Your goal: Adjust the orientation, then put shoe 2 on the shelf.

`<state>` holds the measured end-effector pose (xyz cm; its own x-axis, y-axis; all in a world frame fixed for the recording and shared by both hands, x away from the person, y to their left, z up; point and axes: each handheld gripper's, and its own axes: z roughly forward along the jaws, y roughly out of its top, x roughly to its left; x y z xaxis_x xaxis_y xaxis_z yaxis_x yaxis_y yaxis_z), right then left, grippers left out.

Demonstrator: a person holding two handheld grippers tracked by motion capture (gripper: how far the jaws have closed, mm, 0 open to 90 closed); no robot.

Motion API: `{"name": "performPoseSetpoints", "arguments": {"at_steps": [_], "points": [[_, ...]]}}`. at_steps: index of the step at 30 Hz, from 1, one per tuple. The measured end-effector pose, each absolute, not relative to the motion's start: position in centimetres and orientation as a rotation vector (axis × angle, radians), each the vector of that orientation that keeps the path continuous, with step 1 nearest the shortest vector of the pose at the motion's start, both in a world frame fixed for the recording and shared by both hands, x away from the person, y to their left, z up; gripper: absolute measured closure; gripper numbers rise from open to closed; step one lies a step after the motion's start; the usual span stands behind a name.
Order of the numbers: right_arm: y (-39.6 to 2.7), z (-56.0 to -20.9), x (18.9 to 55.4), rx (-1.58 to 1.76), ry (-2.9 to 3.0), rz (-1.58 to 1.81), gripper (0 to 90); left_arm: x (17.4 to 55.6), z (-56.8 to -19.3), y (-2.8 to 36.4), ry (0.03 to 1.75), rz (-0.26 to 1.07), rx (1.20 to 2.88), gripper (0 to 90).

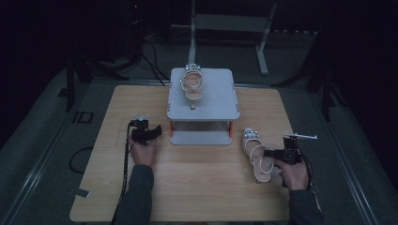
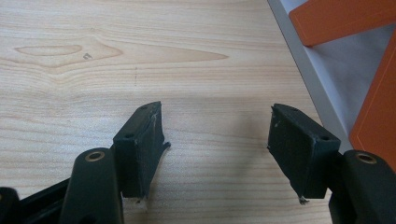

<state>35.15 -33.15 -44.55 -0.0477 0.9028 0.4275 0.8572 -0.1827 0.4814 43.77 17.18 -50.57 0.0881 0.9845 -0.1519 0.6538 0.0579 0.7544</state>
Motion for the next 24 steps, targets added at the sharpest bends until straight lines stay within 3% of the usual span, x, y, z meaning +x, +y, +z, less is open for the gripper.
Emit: {"name": "performPoseSetpoints", "arguments": {"at_steps": [24], "points": [[-33.7,-42.1,36.6,2.137,1.879,1.111,82.5,43.6,-50.5,16.9,1.64,0.617,1.688,35.1]]}}
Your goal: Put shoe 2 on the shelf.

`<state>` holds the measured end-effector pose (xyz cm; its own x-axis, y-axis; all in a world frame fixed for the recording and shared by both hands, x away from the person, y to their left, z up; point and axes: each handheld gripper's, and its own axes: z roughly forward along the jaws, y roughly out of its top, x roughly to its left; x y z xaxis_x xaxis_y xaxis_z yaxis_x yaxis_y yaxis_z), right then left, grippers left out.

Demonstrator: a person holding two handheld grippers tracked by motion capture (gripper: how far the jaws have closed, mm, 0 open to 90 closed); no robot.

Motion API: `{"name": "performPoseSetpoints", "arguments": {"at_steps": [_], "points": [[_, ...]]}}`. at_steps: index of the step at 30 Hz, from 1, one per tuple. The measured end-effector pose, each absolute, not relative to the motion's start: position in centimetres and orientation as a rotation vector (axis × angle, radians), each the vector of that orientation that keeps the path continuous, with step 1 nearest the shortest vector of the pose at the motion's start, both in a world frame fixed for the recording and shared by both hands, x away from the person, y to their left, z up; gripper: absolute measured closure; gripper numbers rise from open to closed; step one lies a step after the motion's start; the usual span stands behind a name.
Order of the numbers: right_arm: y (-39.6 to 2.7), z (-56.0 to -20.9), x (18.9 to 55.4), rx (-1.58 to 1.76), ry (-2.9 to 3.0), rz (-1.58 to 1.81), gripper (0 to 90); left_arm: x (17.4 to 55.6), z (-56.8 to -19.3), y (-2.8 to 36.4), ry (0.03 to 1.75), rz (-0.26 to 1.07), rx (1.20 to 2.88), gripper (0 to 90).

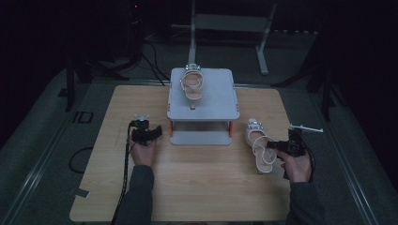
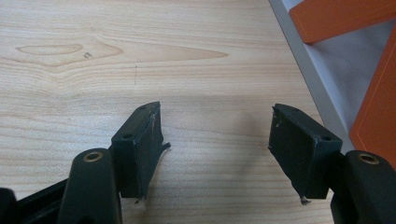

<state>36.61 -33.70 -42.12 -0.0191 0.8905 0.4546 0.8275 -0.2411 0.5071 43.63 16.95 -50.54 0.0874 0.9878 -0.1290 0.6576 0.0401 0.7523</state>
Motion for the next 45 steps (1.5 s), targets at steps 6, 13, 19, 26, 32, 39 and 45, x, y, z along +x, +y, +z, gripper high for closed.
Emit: {"name": "performPoseSetpoints", "arguments": {"at_steps": [6,13,19,26,32,39,45], "points": [[-33.8,-40.8,37.3,2.128,1.855,1.126,82.5,43.6,-50.6,16.9,1.64,0.619,1.685,34.8],[-33.9,-39.2,38.1,2.118,1.826,1.163,82.5,43.6,-50.6,16.8,1.641,0.625,1.689,34.8],[-33.8,-38.0,38.9,2.112,1.824,1.179,82.4,43.6,-50.5,16.7,1.639,0.63,1.7,34.8],[-33.7,-36.5,39.7,2.108,1.807,1.208,82.3,43.6,-50.5,16.7,1.639,0.63,1.701,34.8],[-33.2,-35.1,40.8,2.099,1.8,1.221,82.3,43.6,-50.5,16.7,1.638,0.632,1.703,34.7],[-32.9,-33.3,41.7,2.081,1.797,1.217,82.2,43.6,-50.6,16.6,1.637,0.638,1.707,34.7],[-32.7,-32.3,42.4,2.079,1.788,1.223,82.2,43.6,-50.5,16.6,1.637,0.639,1.709,34.7]]}}
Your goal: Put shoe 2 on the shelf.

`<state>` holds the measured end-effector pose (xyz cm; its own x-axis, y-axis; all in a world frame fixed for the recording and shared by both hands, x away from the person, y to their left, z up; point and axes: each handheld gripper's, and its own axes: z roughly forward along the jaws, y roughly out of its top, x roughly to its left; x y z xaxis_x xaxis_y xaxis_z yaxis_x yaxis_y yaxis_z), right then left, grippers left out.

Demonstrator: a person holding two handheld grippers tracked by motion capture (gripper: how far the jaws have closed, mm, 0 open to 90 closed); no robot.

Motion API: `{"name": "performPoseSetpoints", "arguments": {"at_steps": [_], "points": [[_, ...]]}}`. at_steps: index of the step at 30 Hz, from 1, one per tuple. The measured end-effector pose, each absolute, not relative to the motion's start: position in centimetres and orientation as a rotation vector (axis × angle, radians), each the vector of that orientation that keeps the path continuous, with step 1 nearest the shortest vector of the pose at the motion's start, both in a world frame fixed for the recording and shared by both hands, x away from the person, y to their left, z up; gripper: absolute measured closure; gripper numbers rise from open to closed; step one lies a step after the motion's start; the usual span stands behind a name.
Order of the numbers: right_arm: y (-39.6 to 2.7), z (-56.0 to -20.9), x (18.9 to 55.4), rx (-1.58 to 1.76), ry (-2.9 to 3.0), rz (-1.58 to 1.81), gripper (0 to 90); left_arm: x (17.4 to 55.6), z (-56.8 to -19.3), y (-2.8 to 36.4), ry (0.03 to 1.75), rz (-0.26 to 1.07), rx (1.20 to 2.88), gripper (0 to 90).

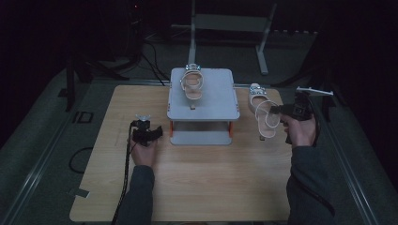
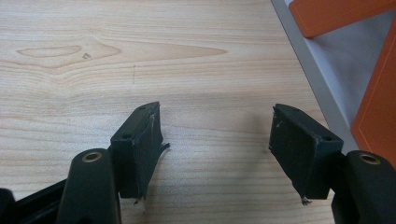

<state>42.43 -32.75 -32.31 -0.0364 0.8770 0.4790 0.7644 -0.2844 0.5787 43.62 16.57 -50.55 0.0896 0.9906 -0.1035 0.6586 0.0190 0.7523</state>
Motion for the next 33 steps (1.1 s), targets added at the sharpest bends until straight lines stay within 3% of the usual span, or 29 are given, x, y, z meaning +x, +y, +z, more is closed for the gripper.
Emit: {"name": "performPoseSetpoints", "arguments": {"at_steps": [33], "points": [[-29.4,-27.1,44.8,2.034,1.814,1.3,82.1,43.6,-50.5,16.4,1.632,0.651,1.732,34.7]]}}
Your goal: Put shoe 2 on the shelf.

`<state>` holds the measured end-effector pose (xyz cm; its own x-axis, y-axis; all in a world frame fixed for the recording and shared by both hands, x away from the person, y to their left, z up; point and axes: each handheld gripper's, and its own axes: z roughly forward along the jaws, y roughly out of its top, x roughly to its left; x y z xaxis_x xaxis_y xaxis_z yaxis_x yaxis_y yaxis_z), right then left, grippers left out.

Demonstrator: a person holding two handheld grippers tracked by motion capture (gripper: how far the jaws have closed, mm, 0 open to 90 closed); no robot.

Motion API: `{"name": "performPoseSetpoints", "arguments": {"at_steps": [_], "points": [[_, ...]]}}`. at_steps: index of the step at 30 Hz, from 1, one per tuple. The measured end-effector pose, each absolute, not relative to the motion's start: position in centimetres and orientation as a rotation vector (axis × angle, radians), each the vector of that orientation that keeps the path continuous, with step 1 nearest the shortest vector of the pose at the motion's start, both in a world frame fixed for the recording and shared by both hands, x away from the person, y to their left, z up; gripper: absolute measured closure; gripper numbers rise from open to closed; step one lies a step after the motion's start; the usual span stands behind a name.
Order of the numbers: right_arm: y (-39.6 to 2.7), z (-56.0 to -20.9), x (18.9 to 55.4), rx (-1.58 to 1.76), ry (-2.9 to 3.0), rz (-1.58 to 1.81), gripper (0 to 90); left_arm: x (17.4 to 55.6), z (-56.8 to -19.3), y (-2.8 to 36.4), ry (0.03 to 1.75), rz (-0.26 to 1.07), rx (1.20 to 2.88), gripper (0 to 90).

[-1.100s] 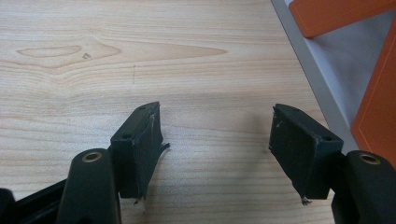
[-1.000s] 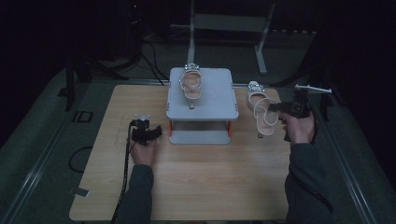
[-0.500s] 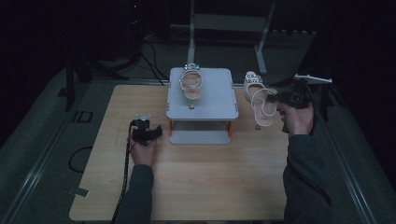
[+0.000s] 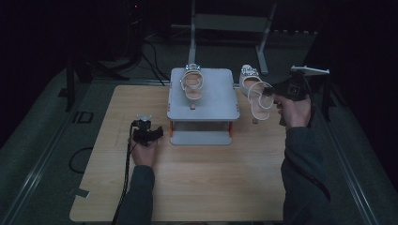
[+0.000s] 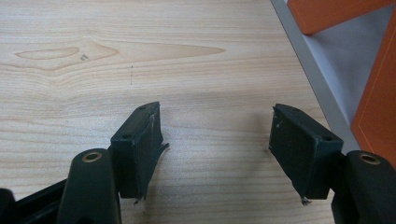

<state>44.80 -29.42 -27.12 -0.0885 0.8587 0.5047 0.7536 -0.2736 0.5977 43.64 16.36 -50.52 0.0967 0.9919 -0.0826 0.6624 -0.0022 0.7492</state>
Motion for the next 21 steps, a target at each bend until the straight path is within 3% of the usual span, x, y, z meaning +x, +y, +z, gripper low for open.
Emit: {"name": "performPoseSetpoints", "arguments": {"at_steps": [21], "points": [[-24.2,-25.7,46.6,2.002,1.871,1.324,82.1,43.6,-50.5,16.4,1.632,0.647,1.73,34.7]]}}
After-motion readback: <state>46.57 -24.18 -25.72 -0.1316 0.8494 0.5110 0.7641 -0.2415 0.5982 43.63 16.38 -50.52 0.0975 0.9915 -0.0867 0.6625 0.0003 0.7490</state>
